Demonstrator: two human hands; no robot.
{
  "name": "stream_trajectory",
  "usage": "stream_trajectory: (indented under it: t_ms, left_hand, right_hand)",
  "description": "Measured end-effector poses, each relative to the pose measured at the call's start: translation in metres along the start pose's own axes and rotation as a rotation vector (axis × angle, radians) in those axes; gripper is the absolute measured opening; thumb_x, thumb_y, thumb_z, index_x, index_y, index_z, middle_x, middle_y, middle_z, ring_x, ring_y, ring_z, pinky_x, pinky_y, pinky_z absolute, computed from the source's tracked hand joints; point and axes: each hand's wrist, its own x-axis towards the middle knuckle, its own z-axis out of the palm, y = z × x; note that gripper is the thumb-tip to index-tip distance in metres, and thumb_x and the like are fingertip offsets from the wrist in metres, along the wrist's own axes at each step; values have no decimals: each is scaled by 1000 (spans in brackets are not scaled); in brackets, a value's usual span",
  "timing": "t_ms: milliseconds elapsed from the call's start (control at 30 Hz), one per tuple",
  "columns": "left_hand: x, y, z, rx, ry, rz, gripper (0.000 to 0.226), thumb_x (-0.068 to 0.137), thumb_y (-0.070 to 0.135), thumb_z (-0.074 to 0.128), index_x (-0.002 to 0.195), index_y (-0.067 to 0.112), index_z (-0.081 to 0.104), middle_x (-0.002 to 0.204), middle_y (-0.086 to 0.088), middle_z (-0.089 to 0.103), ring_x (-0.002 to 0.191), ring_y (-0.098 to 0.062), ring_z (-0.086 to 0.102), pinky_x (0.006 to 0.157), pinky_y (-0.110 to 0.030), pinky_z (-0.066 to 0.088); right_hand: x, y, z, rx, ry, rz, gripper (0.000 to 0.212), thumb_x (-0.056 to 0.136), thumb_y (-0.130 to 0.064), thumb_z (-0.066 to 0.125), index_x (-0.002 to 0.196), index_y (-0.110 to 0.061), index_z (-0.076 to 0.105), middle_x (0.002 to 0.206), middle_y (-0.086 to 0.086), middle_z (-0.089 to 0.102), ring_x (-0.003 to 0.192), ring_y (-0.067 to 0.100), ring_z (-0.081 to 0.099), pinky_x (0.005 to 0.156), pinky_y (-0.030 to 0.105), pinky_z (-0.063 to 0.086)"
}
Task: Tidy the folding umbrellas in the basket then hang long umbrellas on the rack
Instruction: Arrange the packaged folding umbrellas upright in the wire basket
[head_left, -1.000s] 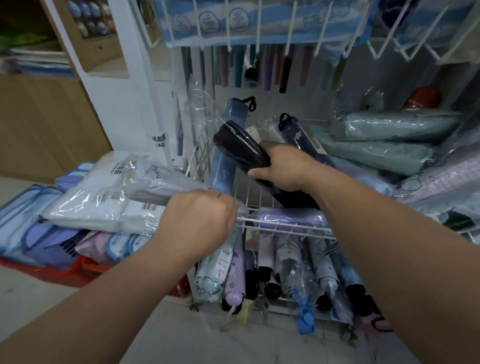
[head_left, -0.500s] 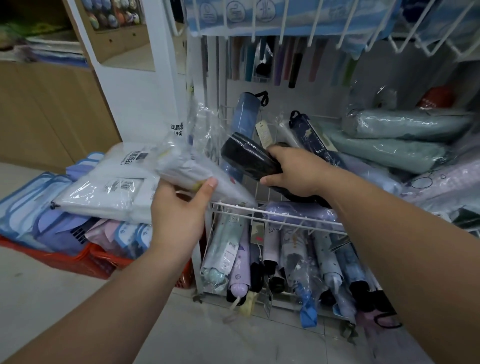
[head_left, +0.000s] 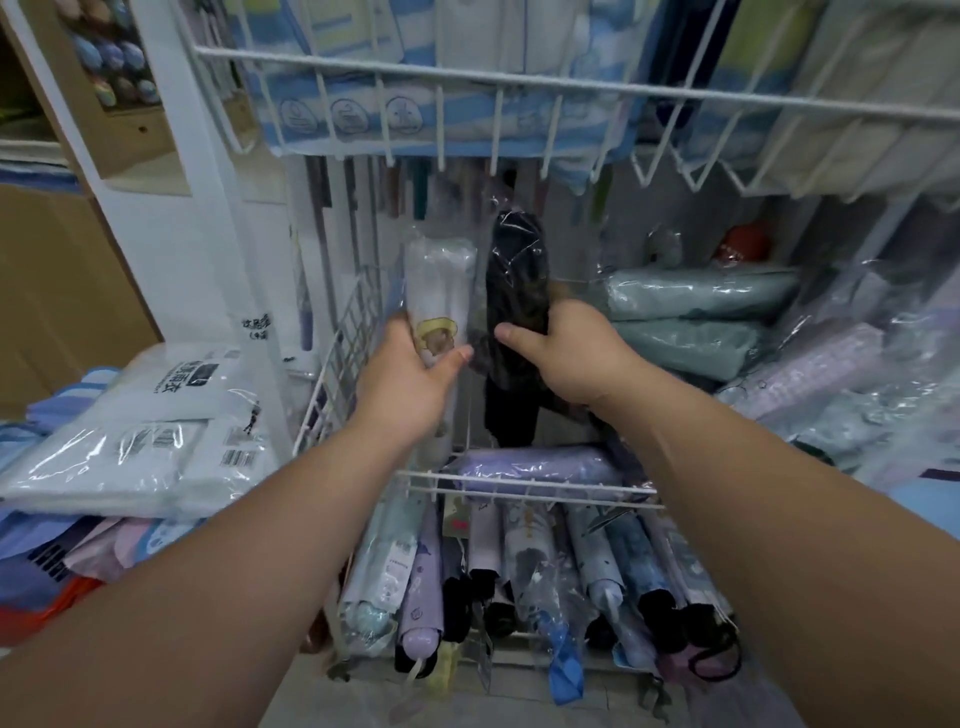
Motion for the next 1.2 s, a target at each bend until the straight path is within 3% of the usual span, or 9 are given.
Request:
stream_trajectory:
  t_ms: [167, 300, 433, 533, 567, 700, 967, 1067, 1200]
  left_hand:
    - [23, 28, 12, -20, -23, 132, 28, 93, 34, 68, 113, 20, 54, 94, 10, 64, 80, -4, 60, 65, -15, 45]
    - [29, 29, 19, -43, -75, 91, 36, 89, 38, 72, 119, 24, 59, 103, 8, 68, 92, -13, 64, 81, -28, 50]
    - [22, 3, 14, -78, -148, -71, 48, 83, 48, 75, 119, 21, 60, 106, -2, 71, 95, -22, 69, 88, -40, 57]
    - [15, 1, 6, -114, -211, -59, 55, 73, 53, 80, 115, 25, 59, 104, 3, 72, 97, -20, 69, 91, -45, 57]
    - [11, 2, 4, -98, -275, -49, 59, 70, 50, 84, 117, 27, 56, 106, 5, 69, 99, -17, 68, 91, -41, 56]
    - [-5, -10, -1, 87, -494, -4, 123, 41, 46, 98, 143, 35, 30, 126, 16, 56, 116, -11, 58, 101, -35, 49]
    - [-2, -21, -6, 269, -655, 135, 161, 37, 53, 99, 154, 46, -11, 157, 20, 26, 142, -3, 34, 117, -33, 35]
    - [-2, -16, -3, 135, -607, 157, 153, 42, 47, 100, 156, 42, -1, 137, 34, 42, 123, 14, 46, 106, -21, 41]
    - [10, -4, 3, 136, -551, 204, 115, 68, 16, 91, 154, 38, 18, 123, 22, 57, 110, -9, 64, 85, -31, 60]
  right_hand:
    - [7, 1, 9, 379, 153, 209, 40, 93, -34, 68, 124, -11, 59, 120, 9, 68, 107, 28, 65, 90, 37, 54]
    - [15, 6, 0, 802, 220, 431, 31, 95, -32, 65, 111, -5, 66, 100, 13, 75, 89, 32, 73, 78, 41, 61]
    - [16, 12, -6, 832, 173, 440, 28, 95, -37, 65, 99, -9, 67, 95, 12, 76, 84, 32, 74, 79, 47, 62]
    - [20, 8, -3, 913, 228, 418, 25, 95, -36, 65, 94, -11, 67, 92, 12, 76, 84, 33, 74, 79, 51, 62]
    - [22, 5, -3, 942, 261, 408, 25, 95, -36, 66, 95, -11, 67, 92, 11, 76, 84, 33, 74, 78, 50, 62]
    - [18, 6, 3, 987, 298, 435, 22, 94, -34, 67, 95, -11, 67, 86, 8, 75, 78, 28, 72, 74, 45, 63]
    - [3, 7, 5, 1042, 375, 479, 27, 89, -35, 74, 99, -11, 66, 91, 10, 75, 86, 33, 73, 77, 54, 61]
    - [5, 2, -6, 1019, 473, 443, 30, 88, -37, 74, 102, -11, 65, 94, 6, 75, 85, 26, 72, 78, 44, 63]
    - [12, 6, -23, 787, 589, 352, 45, 97, -35, 62, 130, -10, 44, 117, 4, 64, 102, 22, 64, 91, 36, 55]
